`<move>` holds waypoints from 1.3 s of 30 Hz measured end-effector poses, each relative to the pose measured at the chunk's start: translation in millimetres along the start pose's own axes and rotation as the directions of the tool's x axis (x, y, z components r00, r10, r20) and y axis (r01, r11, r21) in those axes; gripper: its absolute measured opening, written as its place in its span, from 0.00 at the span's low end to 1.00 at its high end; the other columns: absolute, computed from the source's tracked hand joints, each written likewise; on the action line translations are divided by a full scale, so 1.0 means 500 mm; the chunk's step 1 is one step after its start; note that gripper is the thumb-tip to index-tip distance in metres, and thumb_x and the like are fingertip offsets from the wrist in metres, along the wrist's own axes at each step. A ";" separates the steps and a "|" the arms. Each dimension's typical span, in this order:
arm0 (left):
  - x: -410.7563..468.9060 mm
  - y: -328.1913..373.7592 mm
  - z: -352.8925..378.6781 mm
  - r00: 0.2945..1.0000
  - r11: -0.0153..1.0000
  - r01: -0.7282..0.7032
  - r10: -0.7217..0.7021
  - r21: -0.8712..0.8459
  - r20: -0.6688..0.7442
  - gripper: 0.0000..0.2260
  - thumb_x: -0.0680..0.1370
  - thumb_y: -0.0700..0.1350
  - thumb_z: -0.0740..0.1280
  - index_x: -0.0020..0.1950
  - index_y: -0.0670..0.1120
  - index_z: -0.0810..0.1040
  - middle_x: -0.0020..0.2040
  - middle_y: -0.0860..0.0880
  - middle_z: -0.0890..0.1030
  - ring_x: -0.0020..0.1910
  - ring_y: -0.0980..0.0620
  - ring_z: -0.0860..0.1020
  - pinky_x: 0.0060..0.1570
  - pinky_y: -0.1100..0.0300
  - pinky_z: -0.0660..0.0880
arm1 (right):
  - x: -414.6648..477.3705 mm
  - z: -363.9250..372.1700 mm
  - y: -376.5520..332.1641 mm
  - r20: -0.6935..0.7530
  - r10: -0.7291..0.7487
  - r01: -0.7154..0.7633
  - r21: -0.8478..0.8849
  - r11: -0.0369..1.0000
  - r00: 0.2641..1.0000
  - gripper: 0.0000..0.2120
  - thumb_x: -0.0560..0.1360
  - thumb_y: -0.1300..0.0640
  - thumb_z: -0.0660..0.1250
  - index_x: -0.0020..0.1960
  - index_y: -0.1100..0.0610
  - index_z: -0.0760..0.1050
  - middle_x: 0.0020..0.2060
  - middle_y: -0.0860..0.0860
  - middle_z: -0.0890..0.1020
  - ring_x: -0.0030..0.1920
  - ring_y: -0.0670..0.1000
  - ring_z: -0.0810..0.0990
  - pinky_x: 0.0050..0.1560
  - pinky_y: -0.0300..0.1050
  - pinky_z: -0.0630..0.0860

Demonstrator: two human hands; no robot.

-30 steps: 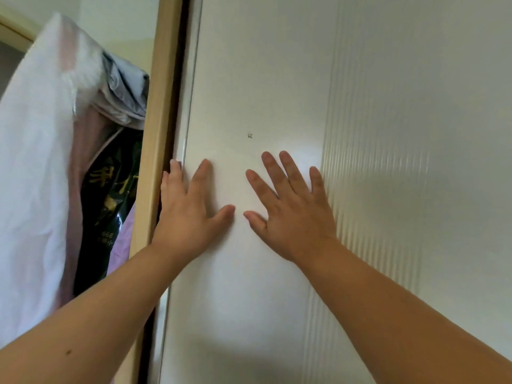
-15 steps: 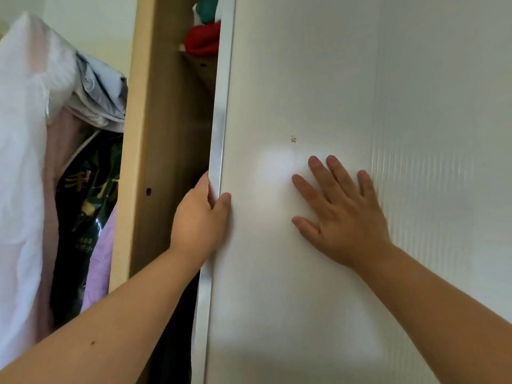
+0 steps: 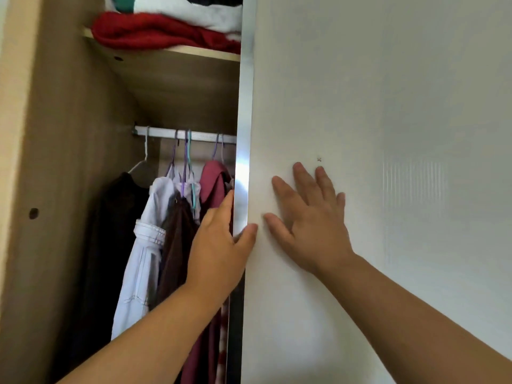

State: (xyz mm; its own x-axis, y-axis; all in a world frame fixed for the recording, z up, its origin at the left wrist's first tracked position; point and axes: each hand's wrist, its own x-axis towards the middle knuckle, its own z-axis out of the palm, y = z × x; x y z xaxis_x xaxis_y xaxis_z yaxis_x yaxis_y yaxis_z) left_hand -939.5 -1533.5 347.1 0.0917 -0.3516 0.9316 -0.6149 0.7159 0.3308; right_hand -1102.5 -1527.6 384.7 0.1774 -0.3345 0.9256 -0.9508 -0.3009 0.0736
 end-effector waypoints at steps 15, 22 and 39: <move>-0.002 0.108 0.220 0.972 0.987 -0.062 0.094 -0.152 0.214 0.39 0.71 0.52 0.71 0.77 0.56 0.52 0.67 0.50 0.68 0.64 0.49 0.71 0.57 0.56 0.71 | -0.016 -0.062 0.136 0.050 0.159 -0.155 -0.085 0.984 0.986 0.35 0.74 0.35 0.53 0.76 0.47 0.51 0.77 0.50 0.49 0.76 0.51 0.47 0.72 0.56 0.51; 0.000 0.164 0.319 0.956 0.983 -0.147 0.170 -0.108 0.240 0.40 0.72 0.58 0.68 0.77 0.54 0.50 0.68 0.51 0.67 0.66 0.49 0.68 0.56 0.53 0.73 | -0.030 -0.083 0.247 0.094 0.216 -0.202 -0.137 0.970 0.972 0.35 0.75 0.37 0.56 0.77 0.48 0.49 0.77 0.49 0.48 0.76 0.51 0.50 0.71 0.52 0.58; -0.005 0.256 0.505 0.913 0.955 -0.110 0.206 -0.274 0.351 0.40 0.73 0.57 0.67 0.76 0.59 0.44 0.77 0.57 0.58 0.69 0.53 0.68 0.62 0.51 0.72 | -0.061 -0.132 0.447 0.191 0.284 -0.255 -0.162 0.953 0.940 0.41 0.73 0.36 0.62 0.77 0.46 0.45 0.76 0.43 0.44 0.76 0.48 0.52 0.70 0.48 0.64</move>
State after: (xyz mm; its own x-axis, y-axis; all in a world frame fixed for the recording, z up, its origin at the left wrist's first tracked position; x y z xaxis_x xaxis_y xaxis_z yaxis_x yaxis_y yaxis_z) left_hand -1216.3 -1593.4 348.9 -0.3182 -0.3856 0.8661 -0.3827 0.8881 0.2547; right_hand -1337.3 -1525.7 397.6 -0.0551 -0.5704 0.8195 -0.9928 -0.0564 -0.1060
